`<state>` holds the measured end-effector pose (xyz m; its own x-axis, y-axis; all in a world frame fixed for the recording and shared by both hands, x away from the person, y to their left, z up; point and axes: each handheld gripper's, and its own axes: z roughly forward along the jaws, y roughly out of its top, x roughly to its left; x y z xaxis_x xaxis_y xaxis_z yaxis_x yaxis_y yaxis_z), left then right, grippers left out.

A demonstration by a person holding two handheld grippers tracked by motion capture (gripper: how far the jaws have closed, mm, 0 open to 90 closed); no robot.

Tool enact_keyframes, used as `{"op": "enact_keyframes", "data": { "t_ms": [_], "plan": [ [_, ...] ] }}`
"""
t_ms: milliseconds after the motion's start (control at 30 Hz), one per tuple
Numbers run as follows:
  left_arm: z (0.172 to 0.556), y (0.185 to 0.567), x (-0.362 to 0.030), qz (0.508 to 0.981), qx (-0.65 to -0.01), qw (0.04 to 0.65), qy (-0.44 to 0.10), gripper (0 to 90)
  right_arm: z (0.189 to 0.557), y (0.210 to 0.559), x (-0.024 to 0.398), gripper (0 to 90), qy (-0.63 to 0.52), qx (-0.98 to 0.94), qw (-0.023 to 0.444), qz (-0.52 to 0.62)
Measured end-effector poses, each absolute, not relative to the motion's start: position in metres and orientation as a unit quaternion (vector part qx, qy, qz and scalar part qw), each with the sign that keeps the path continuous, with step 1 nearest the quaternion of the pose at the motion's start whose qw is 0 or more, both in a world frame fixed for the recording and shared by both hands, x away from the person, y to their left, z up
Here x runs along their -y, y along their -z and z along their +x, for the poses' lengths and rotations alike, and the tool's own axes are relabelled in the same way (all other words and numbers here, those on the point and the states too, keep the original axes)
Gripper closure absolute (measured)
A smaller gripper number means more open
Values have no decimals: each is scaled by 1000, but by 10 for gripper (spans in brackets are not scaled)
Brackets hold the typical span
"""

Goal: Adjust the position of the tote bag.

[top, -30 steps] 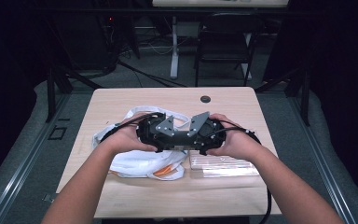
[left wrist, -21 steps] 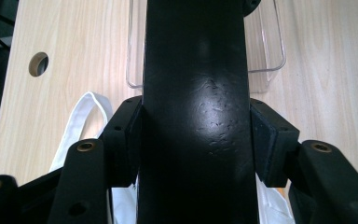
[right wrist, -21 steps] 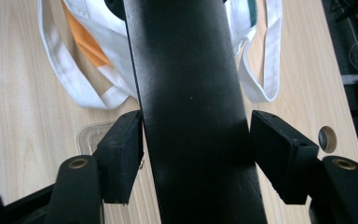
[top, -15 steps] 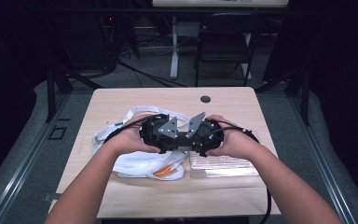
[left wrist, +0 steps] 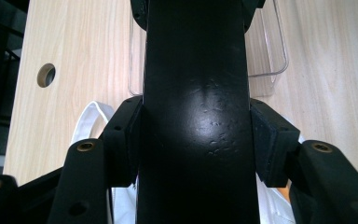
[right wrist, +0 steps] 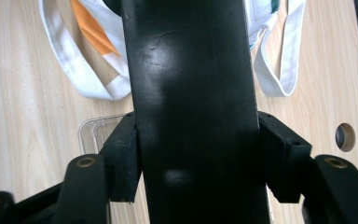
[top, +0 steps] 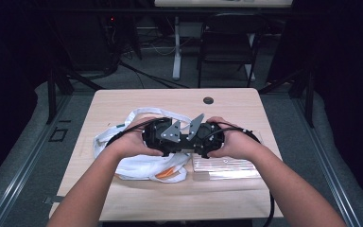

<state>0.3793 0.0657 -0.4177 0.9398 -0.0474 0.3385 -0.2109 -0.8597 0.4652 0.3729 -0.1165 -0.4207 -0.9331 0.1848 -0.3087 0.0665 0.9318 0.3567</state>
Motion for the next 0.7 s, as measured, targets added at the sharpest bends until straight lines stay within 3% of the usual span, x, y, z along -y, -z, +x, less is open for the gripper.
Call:
{"op": "enact_keyframes", "data": {
  "t_ms": [700],
  "plan": [
    [380, 405, -87, 939, 31, 299, -170, 402, 380, 421, 123, 430, -134, -975, 170, 57]
  ]
}}
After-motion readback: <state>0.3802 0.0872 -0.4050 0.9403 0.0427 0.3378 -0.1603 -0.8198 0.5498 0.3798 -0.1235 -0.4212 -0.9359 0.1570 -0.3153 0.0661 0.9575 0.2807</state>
